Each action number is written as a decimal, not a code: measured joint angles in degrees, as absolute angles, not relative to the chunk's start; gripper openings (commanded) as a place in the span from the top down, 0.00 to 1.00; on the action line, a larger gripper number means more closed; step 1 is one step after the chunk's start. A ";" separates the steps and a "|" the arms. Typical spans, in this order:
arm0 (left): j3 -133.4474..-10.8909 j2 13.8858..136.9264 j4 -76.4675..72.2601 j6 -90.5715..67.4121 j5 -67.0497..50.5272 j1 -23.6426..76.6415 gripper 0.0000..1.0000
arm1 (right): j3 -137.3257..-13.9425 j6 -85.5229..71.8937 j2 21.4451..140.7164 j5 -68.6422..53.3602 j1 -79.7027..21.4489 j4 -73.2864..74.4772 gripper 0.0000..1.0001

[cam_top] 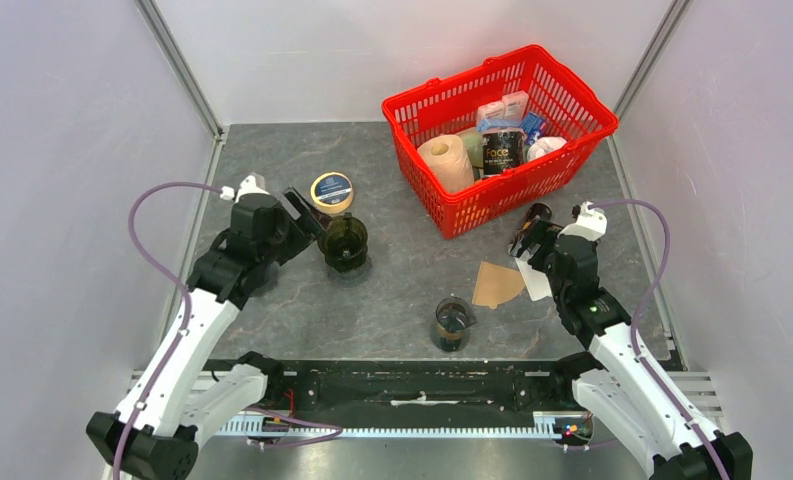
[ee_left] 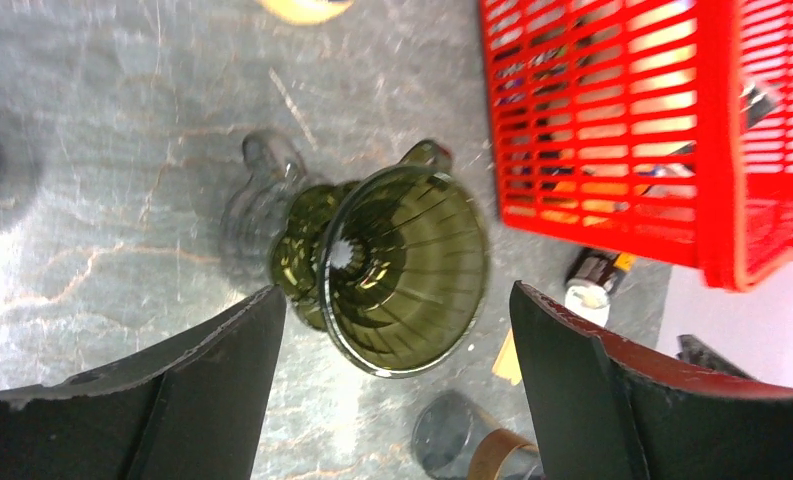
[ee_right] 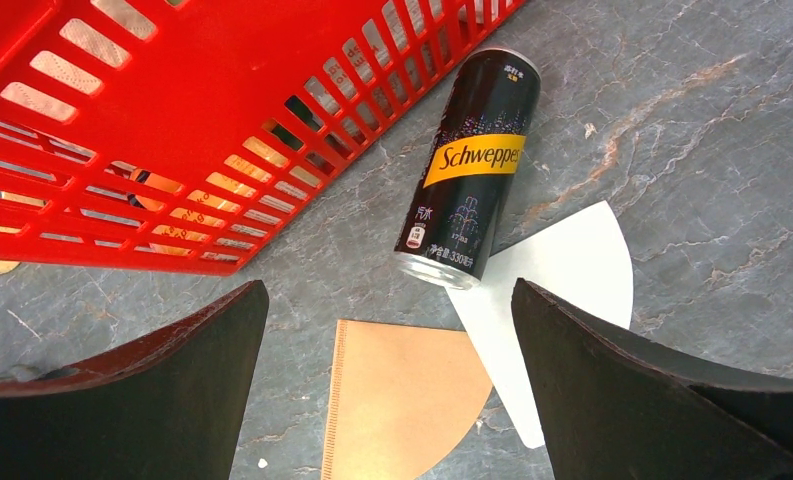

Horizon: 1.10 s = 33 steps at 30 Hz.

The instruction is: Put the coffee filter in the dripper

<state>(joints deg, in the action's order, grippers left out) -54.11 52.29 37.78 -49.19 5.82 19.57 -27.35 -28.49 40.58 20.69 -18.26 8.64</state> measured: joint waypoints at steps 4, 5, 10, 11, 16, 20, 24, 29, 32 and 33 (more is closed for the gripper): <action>-57.01 49.67 36.69 -48.25 7.60 19.57 0.10 | -27.35 -28.49 40.77 20.93 -18.26 8.64 0.01; -57.39 49.21 35.88 -48.10 7.79 19.57 0.10 | -27.35 -28.49 40.97 21.06 -18.26 8.64 0.01; -57.80 49.39 29.67 -46.92 7.64 19.57 0.10 | -27.35 -28.75 41.87 22.57 -18.26 9.65 0.01; -57.82 49.84 28.58 -46.52 7.35 19.57 0.09 | -27.40 -28.93 42.02 23.11 -18.26 10.17 0.01; -58.24 53.01 23.24 -42.17 5.21 19.57 0.09 | -30.02 -29.47 44.73 26.61 -18.26 14.68 0.01; -58.52 53.74 19.53 -36.32 1.37 19.57 0.09 | -36.18 -32.14 51.00 29.89 -18.26 22.13 0.01; -59.00 53.76 16.10 -31.29 -2.28 19.57 0.09 | -41.04 -36.07 57.52 30.92 -18.26 30.11 0.01; -59.37 54.39 14.41 -27.00 -3.42 19.57 0.08 | -42.57 -40.53 60.49 30.59 -18.26 37.23 0.01; -59.27 55.20 14.33 -25.21 -3.46 19.57 0.08 | -42.54 -43.97 60.27 30.13 -18.04 40.23 0.01; -59.05 55.24 14.09 -24.86 -3.57 19.57 0.08 | -42.48 -44.93 60.05 29.76 -17.67 40.97 0.03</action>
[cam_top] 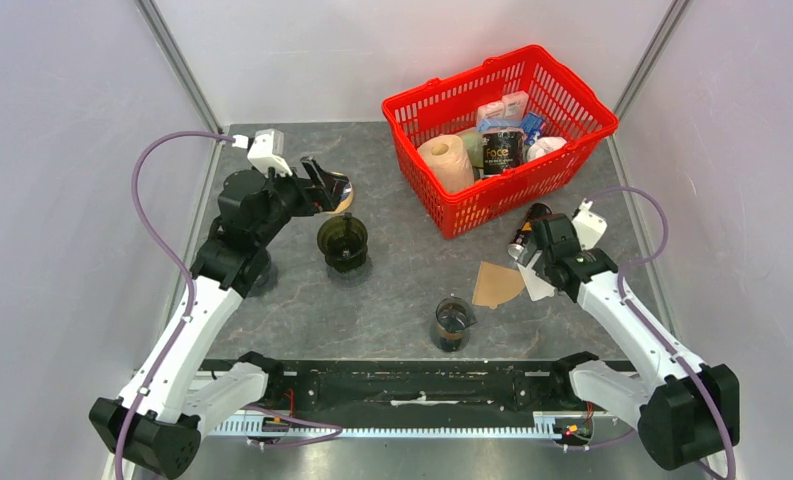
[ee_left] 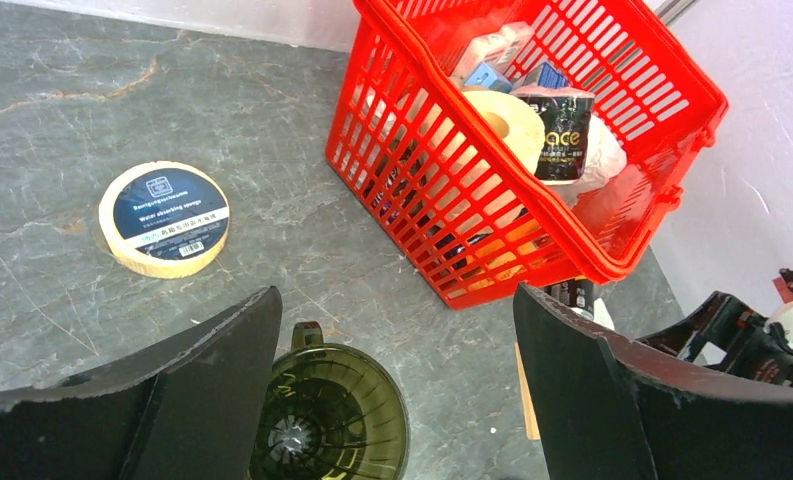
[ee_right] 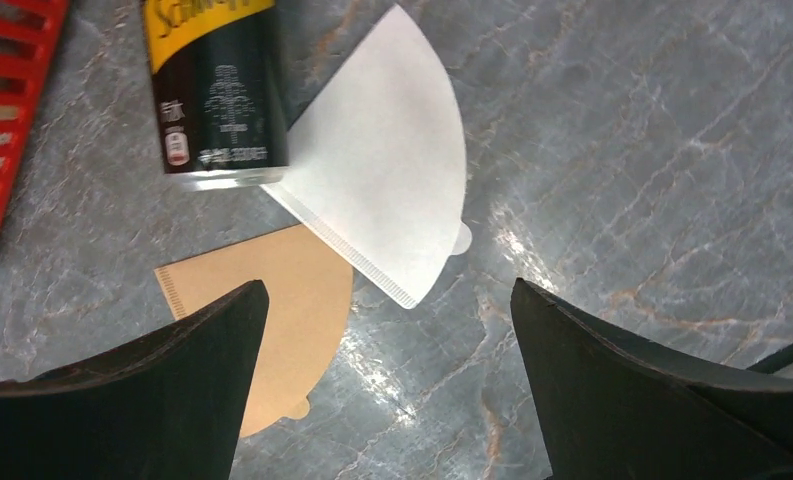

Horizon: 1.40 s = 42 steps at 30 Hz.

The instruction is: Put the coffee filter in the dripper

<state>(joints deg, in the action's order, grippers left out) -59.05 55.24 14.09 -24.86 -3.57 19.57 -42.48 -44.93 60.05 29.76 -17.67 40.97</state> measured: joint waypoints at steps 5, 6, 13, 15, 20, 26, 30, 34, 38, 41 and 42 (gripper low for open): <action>-57.14 55.24 12.62 -23.40 -3.81 19.57 0.08 | -40.07 -48.12 58.54 27.62 -12.38 42.59 0.07; -56.71 55.27 12.43 -23.18 -3.81 19.57 0.08 | -39.48 -48.38 58.52 26.94 -10.81 42.61 0.07; -55.90 56.34 11.75 -22.87 -3.57 19.57 0.07 | -36.03 -48.51 60.18 19.57 -3.46 40.23 0.08; -55.86 56.66 11.68 -22.83 -3.55 19.57 0.07 | -36.03 -48.49 61.71 18.00 -3.46 39.16 0.08; -55.86 56.86 11.51 -22.63 -3.36 19.57 0.07 | -36.03 -46.81 64.95 12.23 -3.40 36.27 0.07; -55.86 57.39 11.40 -22.20 -3.14 19.57 0.07 | -36.10 -45.34 69.28 5.74 -5.67 34.09 0.07; -55.86 57.47 11.40 -21.89 -3.07 19.55 0.07 | -36.95 -45.71 70.96 5.72 -10.68 34.57 0.08; -55.86 57.47 11.40 -21.67 -3.03 19.55 0.07 | -37.85 -47.13 70.94 6.26 -13.82 34.83 0.09; -55.83 57.52 11.40 -21.56 -2.90 19.55 0.06 | -38.61 -48.93 71.00 7.88 -17.37 35.92 0.09; -55.83 57.63 11.40 -21.56 -2.63 19.55 0.06 | -40.38 -50.15 72.34 9.78 -20.82 37.10 0.08; -55.83 57.67 11.40 -21.56 -2.55 19.55 0.06 | -41.30 -50.61 73.41 10.68 -21.96 37.43 0.08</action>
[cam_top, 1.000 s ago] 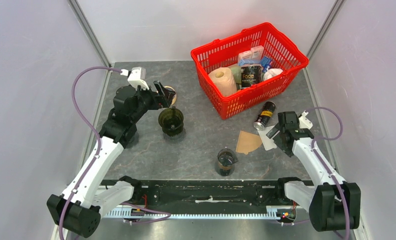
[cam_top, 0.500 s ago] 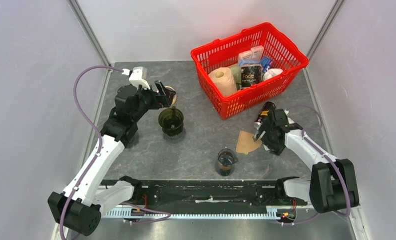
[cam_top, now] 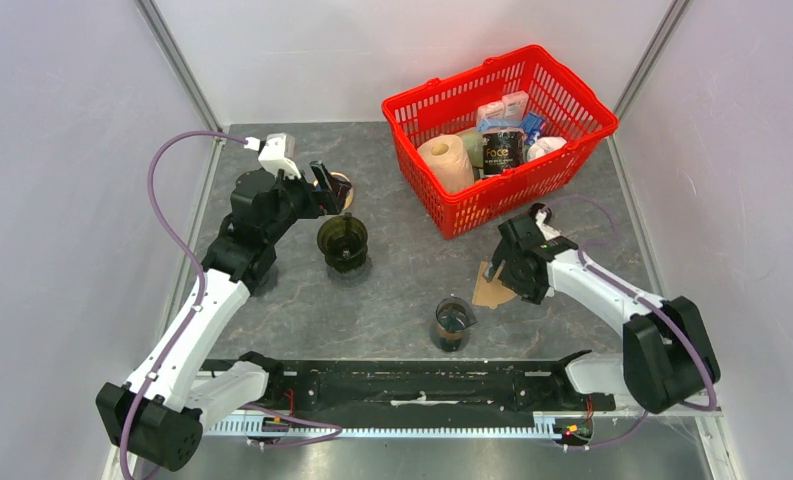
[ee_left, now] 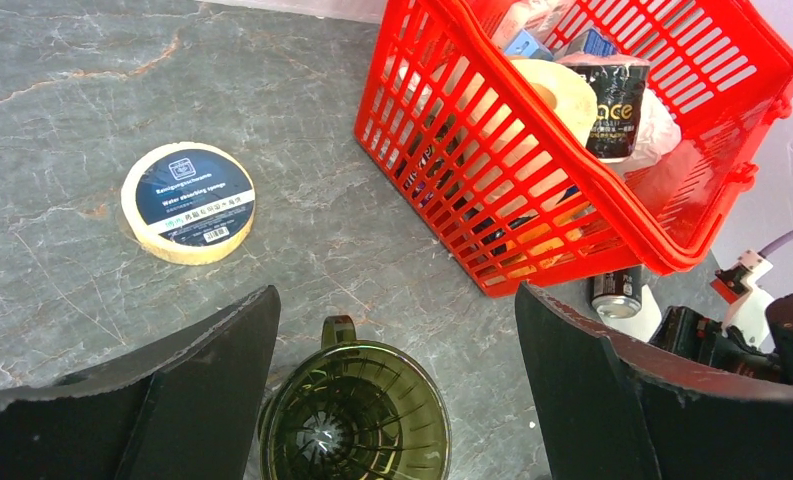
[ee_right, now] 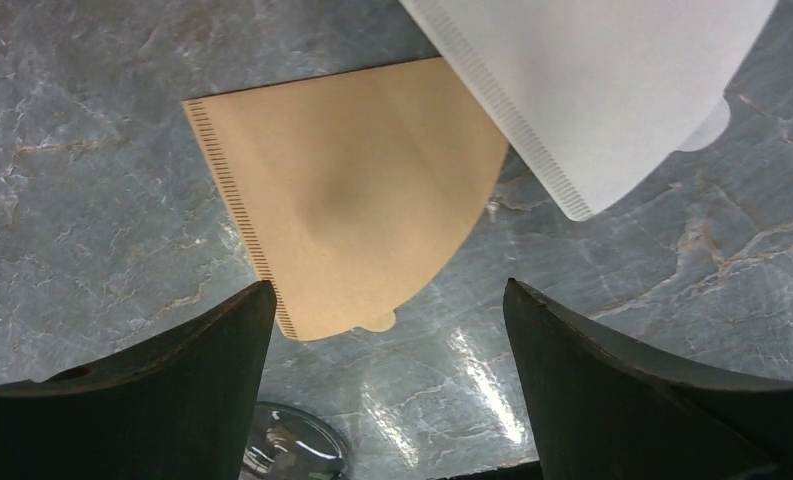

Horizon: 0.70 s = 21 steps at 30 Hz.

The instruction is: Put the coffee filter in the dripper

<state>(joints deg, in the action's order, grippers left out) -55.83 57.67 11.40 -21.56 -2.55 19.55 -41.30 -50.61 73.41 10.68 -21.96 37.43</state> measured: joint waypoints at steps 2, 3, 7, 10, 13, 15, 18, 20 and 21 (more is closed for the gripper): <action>-55.83 57.69 11.40 -21.56 -2.44 19.57 0.06 | -42.96 -51.37 75.66 12.29 -23.70 37.67 0.08; -55.77 57.71 11.38 -21.54 -2.31 19.55 0.06 | -43.64 -51.72 76.71 13.06 -24.43 37.78 0.08; -55.22 57.69 11.33 -21.54 -1.80 19.55 0.06 | -44.62 -53.36 80.07 15.16 -25.65 37.69 0.11; -54.92 57.69 11.27 -21.54 -1.58 19.55 0.06 | -44.62 -54.48 81.67 16.10 -25.78 37.69 0.15; -54.89 57.69 10.98 -21.54 -1.56 19.55 0.06 | -44.60 -55.24 82.54 17.15 -25.78 37.56 0.19; -54.89 57.67 10.63 -21.54 -1.54 19.55 0.06 | -44.45 -55.81 82.67 18.02 -25.78 37.08 0.22; -54.89 57.60 10.52 -21.54 -1.48 19.55 0.06 | -43.88 -56.45 82.74 18.55 -25.78 36.23 0.22; -54.89 57.58 10.50 -21.52 -1.41 19.55 0.06 | -43.44 -56.62 83.20 18.85 -25.78 35.83 0.22; -54.89 57.58 10.50 -21.54 -1.37 19.55 0.06 | -43.33 -56.66 83.66 19.20 -25.78 35.77 0.22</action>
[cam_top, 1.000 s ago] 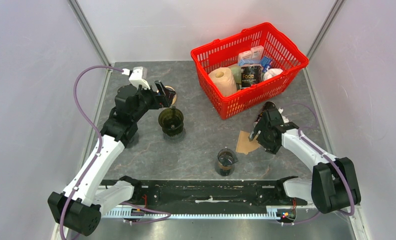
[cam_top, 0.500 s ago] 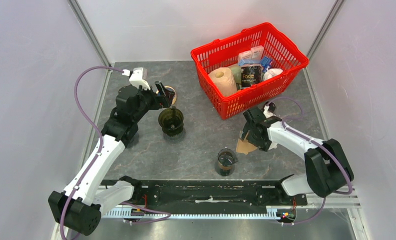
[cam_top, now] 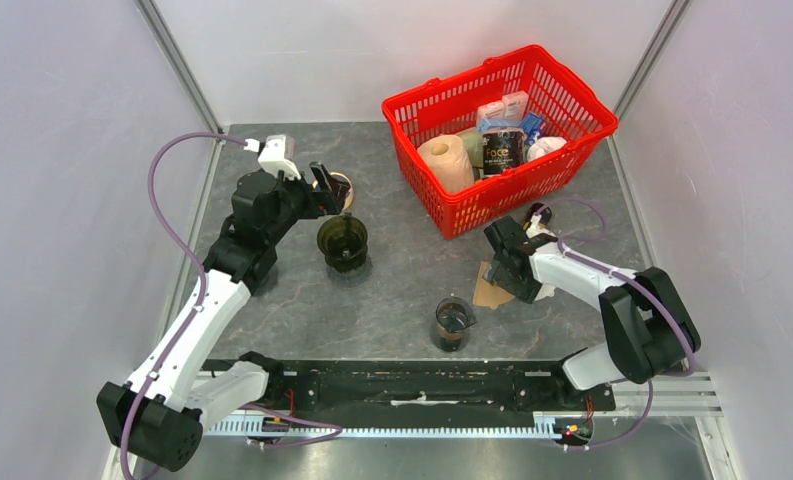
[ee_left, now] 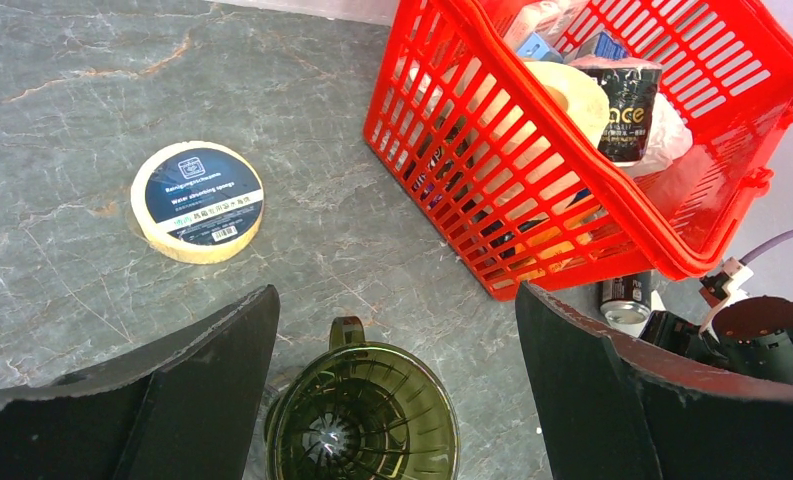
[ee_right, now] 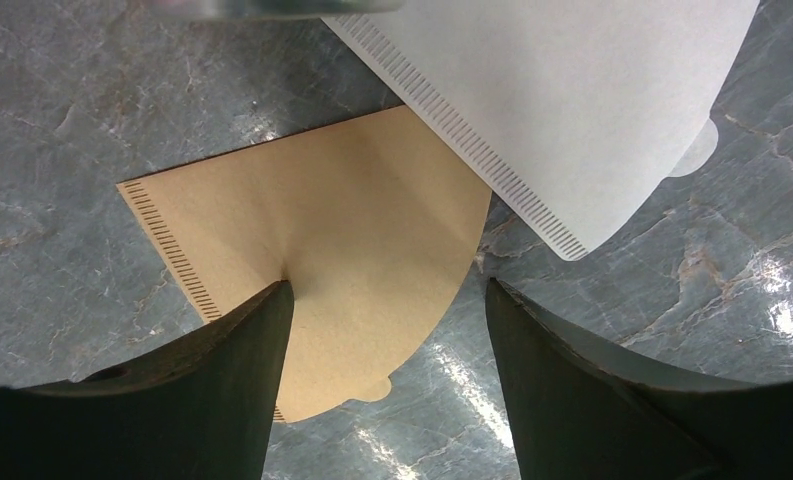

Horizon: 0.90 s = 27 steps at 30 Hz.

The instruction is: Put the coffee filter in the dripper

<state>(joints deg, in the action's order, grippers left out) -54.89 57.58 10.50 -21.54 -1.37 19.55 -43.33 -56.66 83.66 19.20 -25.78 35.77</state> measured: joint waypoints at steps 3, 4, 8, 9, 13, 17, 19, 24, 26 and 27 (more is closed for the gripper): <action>-54.89 57.56 10.50 -21.52 -1.34 19.55 0.06 | -43.38 -56.73 83.96 19.75 -25.96 35.59 0.23; -54.87 57.56 10.50 -21.54 -1.32 19.55 0.06 | -43.40 -56.82 84.01 19.84 -26.02 35.57 0.24; -54.87 57.45 10.50 -21.54 -1.30 19.55 0.06 | -43.51 -56.99 84.23 19.86 -26.09 35.53 0.28; -54.85 57.39 10.48 -21.54 -1.28 19.55 0.06 | -43.55 -57.04 84.34 19.92 -26.13 35.46 0.29; -54.65 57.21 10.33 -21.54 -0.54 19.55 0.06 | -43.64 -57.08 84.47 20.47 -26.15 35.05 0.33; -54.63 57.17 10.33 -21.54 0.21 19.55 0.06 | -43.55 -57.30 84.49 21.12 -26.13 34.50 0.40; -54.57 57.06 10.31 -21.54 0.54 19.55 0.06 | -43.53 -57.30 84.49 21.39 -26.13 34.26 0.41; -54.46 56.99 10.31 -21.54 1.21 19.55 0.06 | -43.18 -56.95 84.29 21.47 -26.13 33.63 0.44; -54.46 56.99 10.33 -21.54 1.34 19.55 0.06 | -42.89 -56.77 84.05 21.32 -26.13 33.30 0.49; -54.46 56.97 10.33 -21.54 1.41 19.55 0.06 | -42.76 -56.62 83.94 21.32 -26.13 33.15 0.50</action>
<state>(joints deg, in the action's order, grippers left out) -54.46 56.97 10.33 -21.54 1.41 19.55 -42.76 -56.62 83.94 21.32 -26.13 33.15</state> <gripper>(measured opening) 0.941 0.553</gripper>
